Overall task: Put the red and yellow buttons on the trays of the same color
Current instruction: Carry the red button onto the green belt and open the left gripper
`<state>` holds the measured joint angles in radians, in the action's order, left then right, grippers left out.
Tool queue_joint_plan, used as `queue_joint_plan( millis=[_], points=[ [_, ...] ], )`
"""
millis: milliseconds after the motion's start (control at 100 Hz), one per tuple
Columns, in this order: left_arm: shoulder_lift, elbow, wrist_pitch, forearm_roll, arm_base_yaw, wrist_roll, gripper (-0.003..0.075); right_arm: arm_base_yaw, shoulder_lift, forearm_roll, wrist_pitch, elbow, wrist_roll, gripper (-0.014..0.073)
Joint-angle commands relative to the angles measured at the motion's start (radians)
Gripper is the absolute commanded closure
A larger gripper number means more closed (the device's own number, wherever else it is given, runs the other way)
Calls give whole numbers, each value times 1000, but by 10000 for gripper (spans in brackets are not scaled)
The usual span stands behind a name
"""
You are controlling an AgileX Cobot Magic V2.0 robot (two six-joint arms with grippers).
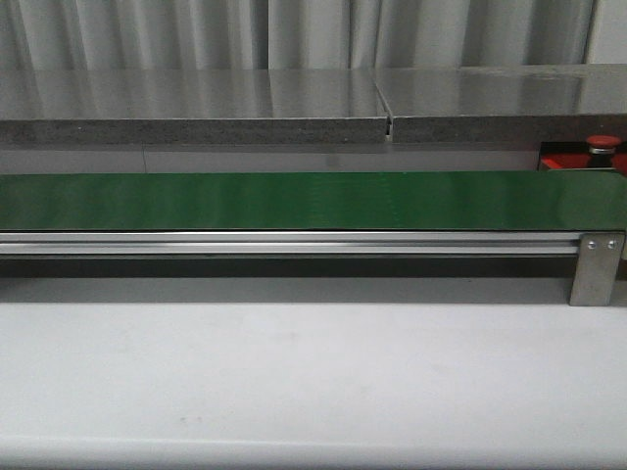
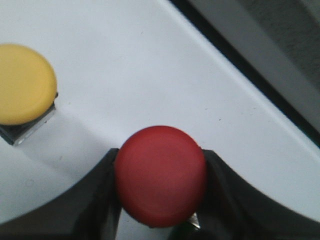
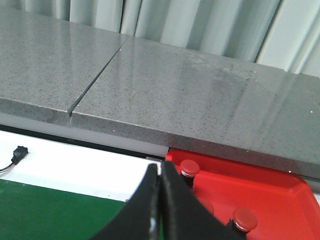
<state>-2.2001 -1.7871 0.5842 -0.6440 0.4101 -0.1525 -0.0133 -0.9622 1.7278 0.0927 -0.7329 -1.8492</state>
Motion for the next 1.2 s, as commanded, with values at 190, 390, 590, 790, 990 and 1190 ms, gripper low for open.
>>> queue_joint_plan(
  millis=[190,390,590,790,990,1190],
  points=[
    [235,-31,104,100,-3,-20,741,3,18,-5,-13,-37,-5,662],
    [343,25,126,189,-45,-22,741,3,18,-5,-13,-37,-5,662],
    [440,185,46,204,-110,-26,741,3,18,-5,-13,-37,-5,662],
    [474,332,-26,204,-167,-47,741,3,18,-5,-13,-37,-5,662],
    [474,445,-114,204,-193,-47,741,3,18,-5,-13,-37,-5,662],
    [474,528,-204,206,-202,-47,741,3,18,-5,-13,-37,-5,662]
  ],
)
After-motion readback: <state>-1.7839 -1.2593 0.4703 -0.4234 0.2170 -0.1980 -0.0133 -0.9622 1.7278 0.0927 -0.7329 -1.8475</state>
